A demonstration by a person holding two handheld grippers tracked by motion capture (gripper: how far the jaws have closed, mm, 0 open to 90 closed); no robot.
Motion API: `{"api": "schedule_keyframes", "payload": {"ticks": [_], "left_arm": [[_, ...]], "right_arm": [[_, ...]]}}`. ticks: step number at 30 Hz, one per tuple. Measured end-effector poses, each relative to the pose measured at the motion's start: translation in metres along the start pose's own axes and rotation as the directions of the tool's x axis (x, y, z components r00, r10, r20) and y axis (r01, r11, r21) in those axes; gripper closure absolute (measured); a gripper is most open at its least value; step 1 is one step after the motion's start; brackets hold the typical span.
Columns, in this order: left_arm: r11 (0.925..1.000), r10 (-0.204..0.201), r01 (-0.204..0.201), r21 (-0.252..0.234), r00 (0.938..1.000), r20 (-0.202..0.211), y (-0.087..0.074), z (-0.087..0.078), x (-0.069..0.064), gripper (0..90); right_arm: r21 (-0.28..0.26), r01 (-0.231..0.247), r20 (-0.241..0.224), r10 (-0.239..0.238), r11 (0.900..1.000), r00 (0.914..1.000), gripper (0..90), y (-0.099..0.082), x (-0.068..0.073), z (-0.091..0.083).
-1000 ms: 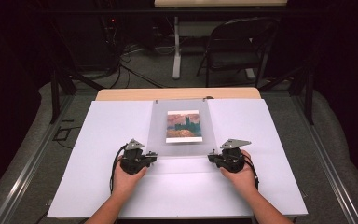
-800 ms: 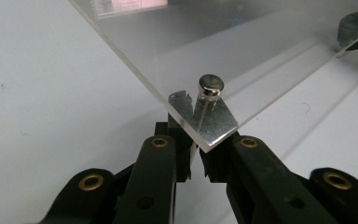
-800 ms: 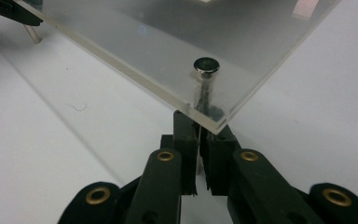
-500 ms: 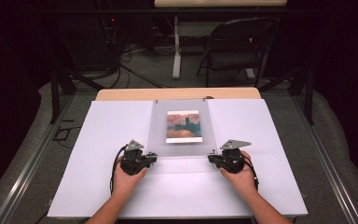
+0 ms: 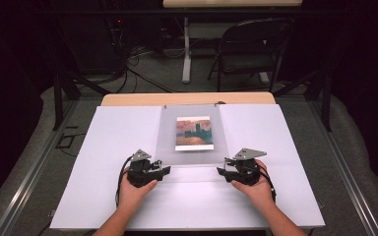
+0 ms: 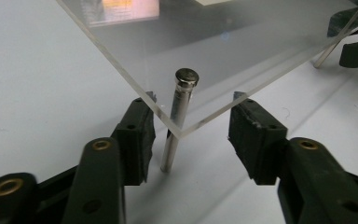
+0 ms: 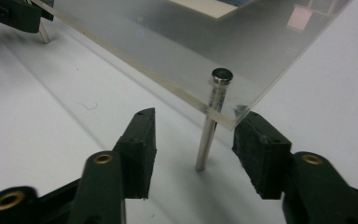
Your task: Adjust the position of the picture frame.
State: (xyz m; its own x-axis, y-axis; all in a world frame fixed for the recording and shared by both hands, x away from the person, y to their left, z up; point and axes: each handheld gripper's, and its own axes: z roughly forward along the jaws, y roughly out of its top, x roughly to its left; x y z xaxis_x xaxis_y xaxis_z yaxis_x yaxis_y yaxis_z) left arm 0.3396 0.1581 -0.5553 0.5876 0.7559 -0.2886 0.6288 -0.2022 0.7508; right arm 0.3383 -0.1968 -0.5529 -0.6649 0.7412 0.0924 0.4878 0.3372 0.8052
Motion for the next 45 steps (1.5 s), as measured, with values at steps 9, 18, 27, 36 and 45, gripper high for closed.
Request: {"api": "schedule_keyframes", "payload": {"ticks": [9, 18, 27, 36, 45], "left_arm": [[1.0, 0.008, -0.008, -0.006, 0.9999, -0.01, -0.006, -0.016, 0.001, 41.4], [0.9985, 0.054, -0.054, -0.005, 0.9981, -0.029, -0.014, -0.036, -0.004, 39.5], [0.9962, 0.087, -0.087, -0.001, 0.9927, -0.084, -0.015, -0.045, -0.004, 37.6], [0.9976, 0.068, -0.067, 0.015, 0.9961, -0.057, -0.014, -0.046, -0.005, 40.9], [0.9969, 0.072, -0.07, 0.035, 0.9958, -0.057, -0.014, -0.047, -0.005, 45.1]], "right_arm": [[-0.01, 0.04, 0.031, -0.04, 0.9992, 0.9987, 42.8, -0.006, 0.009, -0.022], [0.004, 0.01, 0.026, -0.01, 0.9999, 0.9996, 43.1, -0.014, 0.008, -0.039], [-0.015, -0.009, 0.033, 0.01, 0.9998, 0.9994, 43.6, -0.016, 0.007, -0.049], [-0.01, -0.042, 0.025, 0.042, 0.9991, 0.9988, 43.7, -0.018, 0.003, -0.048], [-0.002, -0.044, 0.037, 0.044, 0.999, 0.9984, 46.2, -0.018, 0.003, -0.05]]}}
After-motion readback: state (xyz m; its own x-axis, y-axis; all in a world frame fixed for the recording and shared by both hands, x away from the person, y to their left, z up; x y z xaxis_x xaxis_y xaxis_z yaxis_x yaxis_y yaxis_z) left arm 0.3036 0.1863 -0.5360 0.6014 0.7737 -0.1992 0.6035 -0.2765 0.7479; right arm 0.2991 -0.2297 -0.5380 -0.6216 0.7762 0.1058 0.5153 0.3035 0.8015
